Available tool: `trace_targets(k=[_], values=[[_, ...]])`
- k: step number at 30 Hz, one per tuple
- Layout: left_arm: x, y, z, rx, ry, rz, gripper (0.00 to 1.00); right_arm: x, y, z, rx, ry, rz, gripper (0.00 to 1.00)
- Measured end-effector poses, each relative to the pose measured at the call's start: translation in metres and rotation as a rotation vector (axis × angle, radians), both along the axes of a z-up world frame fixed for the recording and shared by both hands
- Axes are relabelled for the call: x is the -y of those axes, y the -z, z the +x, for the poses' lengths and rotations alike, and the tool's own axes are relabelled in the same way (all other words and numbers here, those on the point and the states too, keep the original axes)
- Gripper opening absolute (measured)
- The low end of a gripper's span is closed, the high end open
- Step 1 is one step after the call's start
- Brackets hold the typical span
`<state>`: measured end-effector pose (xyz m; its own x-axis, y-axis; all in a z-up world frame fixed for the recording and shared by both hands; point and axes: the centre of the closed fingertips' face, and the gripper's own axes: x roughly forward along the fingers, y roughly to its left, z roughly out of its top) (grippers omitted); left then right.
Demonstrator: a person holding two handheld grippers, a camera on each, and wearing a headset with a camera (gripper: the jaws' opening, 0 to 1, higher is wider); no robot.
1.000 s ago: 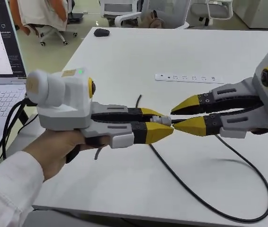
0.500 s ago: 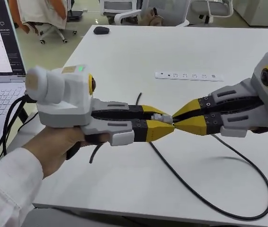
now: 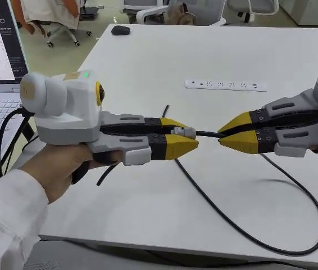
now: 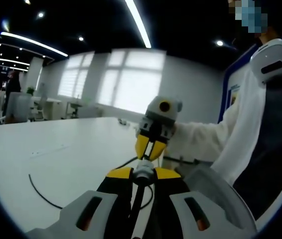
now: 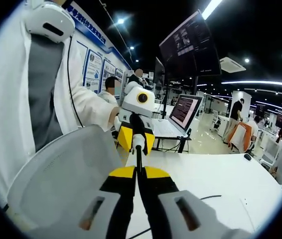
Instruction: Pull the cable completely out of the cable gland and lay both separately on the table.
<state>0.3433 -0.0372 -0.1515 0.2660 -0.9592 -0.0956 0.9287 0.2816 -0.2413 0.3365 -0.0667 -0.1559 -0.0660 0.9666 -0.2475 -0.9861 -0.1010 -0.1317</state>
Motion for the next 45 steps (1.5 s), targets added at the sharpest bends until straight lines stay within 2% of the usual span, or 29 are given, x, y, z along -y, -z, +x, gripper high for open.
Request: trace_targets(k=[13, 25, 30, 33, 36, 39, 45], values=[[-0.017, 0.003, 0.002, -0.012, -0.042, 0.002, 0.17, 0.029, 0.013, 0.008, -0.033, 0.085, -0.022, 0.04], [-0.016, 0.002, 0.005, -0.001, -0.05, 0.006, 0.17, 0.03, 0.018, 0.01, -0.052, 0.109, -0.021, 0.04], [-0.013, 0.0, 0.004, 0.004, -0.041, 0.007, 0.17, 0.03, 0.022, 0.013, -0.039, 0.122, -0.032, 0.05], [-0.01, 0.0, 0.004, 0.011, -0.038, 0.009, 0.17, 0.023, 0.015, 0.016, -0.048, 0.141, 0.018, 0.12], [-0.01, 0.002, 0.007, 0.016, -0.05, 0.018, 0.17, 0.013, 0.008, 0.015, -0.007, 0.13, 0.03, 0.17], [-0.009, 0.002, 0.007, 0.012, -0.044, 0.014, 0.17, 0.002, 0.001, 0.017, 0.012, 0.121, 0.041, 0.22], [-0.007, -0.001, 0.005, 0.02, -0.035, 0.011, 0.17, -0.016, -0.006, 0.011, 0.035, 0.059, 0.041, 0.21]])
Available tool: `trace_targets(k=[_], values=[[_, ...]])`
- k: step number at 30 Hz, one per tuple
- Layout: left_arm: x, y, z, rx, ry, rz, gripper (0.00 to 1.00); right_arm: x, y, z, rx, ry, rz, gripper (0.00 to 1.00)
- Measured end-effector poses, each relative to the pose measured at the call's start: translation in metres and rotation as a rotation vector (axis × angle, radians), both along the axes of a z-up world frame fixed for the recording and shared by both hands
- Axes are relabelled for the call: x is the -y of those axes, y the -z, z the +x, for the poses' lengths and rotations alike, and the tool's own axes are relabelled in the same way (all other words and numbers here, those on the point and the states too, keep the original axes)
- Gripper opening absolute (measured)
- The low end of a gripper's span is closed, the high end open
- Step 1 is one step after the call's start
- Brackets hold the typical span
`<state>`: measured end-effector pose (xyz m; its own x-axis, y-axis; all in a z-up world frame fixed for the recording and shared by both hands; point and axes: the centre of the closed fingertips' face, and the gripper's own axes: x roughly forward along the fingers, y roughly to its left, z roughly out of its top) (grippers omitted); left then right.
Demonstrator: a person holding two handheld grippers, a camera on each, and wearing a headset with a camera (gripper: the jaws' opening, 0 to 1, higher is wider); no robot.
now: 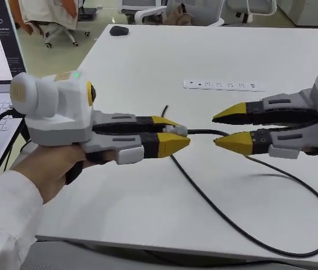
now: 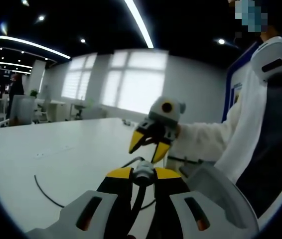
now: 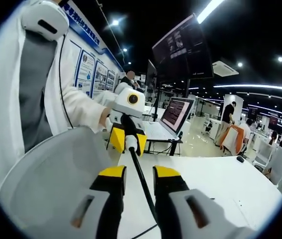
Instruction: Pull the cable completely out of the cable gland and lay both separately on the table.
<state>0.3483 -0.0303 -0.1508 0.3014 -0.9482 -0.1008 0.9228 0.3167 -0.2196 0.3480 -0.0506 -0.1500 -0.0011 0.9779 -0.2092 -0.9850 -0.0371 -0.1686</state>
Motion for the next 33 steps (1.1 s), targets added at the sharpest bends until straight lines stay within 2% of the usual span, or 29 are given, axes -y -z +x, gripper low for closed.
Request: trace_targets(k=[6, 12, 25, 33], values=[[0.003, -0.001, -0.003, 0.004, 0.013, -0.002, 0.17, -0.014, -0.001, -0.006, 0.009, -0.056, -0.002, 0.15], [0.005, -0.002, -0.004, 0.005, 0.018, -0.005, 0.17, -0.016, 0.001, -0.01, -0.003, -0.08, -0.009, 0.07], [0.005, -0.003, -0.001, 0.004, 0.014, -0.014, 0.17, -0.015, 0.004, -0.011, -0.028, -0.08, -0.012, 0.03], [-0.001, -0.002, 0.001, -0.002, 0.003, -0.016, 0.17, -0.009, 0.007, -0.009, -0.043, -0.066, -0.012, 0.03]])
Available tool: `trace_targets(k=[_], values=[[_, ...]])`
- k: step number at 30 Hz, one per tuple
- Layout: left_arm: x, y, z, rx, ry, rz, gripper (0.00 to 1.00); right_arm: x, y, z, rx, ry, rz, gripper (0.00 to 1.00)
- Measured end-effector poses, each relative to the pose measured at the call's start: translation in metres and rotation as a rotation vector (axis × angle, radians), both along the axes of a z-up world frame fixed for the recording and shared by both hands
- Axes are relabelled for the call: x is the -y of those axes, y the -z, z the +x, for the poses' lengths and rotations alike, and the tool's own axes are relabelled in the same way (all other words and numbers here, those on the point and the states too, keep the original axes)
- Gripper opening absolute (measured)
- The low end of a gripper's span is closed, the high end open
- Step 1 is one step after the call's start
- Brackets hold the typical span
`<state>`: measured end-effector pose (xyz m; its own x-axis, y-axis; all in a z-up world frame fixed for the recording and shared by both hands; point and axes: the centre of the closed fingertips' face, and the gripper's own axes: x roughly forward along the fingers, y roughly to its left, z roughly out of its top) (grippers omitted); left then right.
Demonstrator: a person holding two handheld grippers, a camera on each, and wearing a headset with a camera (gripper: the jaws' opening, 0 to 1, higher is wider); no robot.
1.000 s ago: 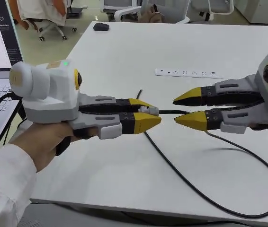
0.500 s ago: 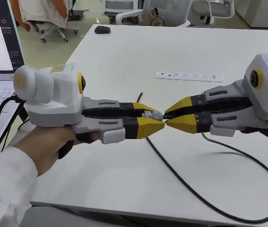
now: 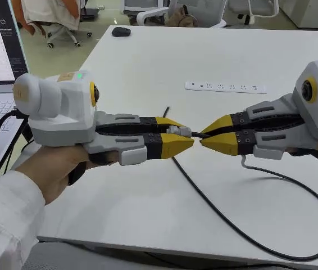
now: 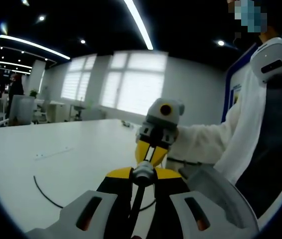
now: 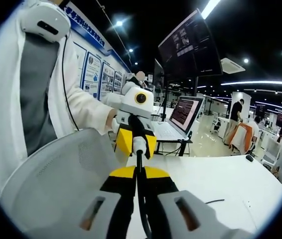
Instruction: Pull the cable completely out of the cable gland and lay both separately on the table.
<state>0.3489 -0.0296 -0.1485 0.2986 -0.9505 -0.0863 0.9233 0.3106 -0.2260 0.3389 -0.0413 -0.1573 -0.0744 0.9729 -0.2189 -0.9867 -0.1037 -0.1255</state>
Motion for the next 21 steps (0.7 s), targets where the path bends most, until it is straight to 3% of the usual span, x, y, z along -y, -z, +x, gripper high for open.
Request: trace_targets(k=[15, 21], values=[[-0.013, 0.002, 0.001, 0.004, -0.029, 0.017, 0.17, 0.025, 0.008, 0.005, -0.03, 0.061, -0.02, 0.03], [-0.018, -0.004, 0.002, 0.003, -0.045, -0.006, 0.17, 0.036, 0.009, 0.005, -0.036, 0.083, -0.026, 0.03]])
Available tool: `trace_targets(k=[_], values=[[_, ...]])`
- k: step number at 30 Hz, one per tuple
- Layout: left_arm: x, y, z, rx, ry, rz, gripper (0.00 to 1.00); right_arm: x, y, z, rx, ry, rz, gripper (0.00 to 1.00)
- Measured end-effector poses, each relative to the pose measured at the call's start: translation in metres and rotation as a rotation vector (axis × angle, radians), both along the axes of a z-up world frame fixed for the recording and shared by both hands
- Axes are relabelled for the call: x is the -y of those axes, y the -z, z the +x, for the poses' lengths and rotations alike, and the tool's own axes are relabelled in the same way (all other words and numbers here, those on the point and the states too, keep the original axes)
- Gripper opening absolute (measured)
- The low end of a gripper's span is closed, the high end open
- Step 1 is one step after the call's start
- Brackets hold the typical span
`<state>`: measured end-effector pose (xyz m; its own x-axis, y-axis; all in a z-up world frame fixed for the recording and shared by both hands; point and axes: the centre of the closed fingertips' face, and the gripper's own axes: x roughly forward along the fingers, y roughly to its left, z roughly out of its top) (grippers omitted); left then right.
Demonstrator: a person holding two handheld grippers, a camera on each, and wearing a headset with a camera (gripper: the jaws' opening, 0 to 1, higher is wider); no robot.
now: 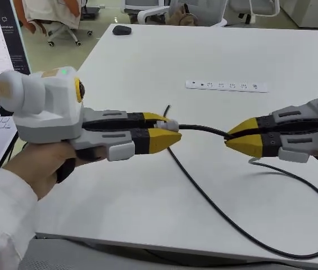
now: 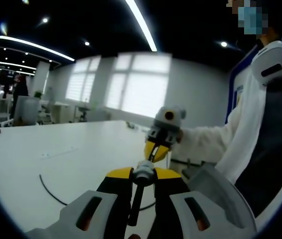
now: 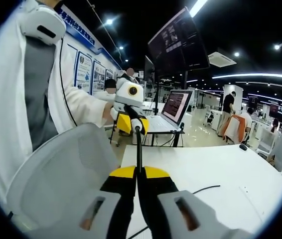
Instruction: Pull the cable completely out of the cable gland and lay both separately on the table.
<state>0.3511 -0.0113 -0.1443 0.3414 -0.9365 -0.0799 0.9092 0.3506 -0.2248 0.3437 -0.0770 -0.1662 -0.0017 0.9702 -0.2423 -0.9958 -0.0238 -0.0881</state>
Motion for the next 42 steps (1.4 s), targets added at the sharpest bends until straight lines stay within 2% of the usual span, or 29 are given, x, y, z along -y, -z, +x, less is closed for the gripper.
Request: trace_targets(k=[8, 11, 25, 30, 36, 42], values=[[0.002, -0.001, 0.003, -0.005, -0.005, 0.001, 0.17, -0.001, -0.001, 0.001, -0.004, 0.014, 0.009, 0.03], [0.002, -0.003, 0.004, -0.006, -0.014, -0.014, 0.17, -0.002, 0.0, 0.002, -0.005, 0.019, 0.007, 0.03], [0.01, -0.004, 0.001, -0.009, 0.006, -0.012, 0.17, -0.01, 0.017, 0.005, -0.023, 0.025, -0.019, 0.05], [0.012, -0.001, 0.0, -0.015, 0.011, -0.004, 0.16, -0.02, 0.012, 0.005, -0.008, 0.017, -0.008, 0.13], [0.013, -0.002, -0.001, -0.016, 0.012, -0.006, 0.17, -0.035, -0.002, 0.004, 0.029, -0.005, 0.024, 0.14], [0.014, -0.003, -0.001, -0.012, 0.014, -0.006, 0.17, -0.043, -0.006, 0.003, 0.041, -0.027, 0.038, 0.11]])
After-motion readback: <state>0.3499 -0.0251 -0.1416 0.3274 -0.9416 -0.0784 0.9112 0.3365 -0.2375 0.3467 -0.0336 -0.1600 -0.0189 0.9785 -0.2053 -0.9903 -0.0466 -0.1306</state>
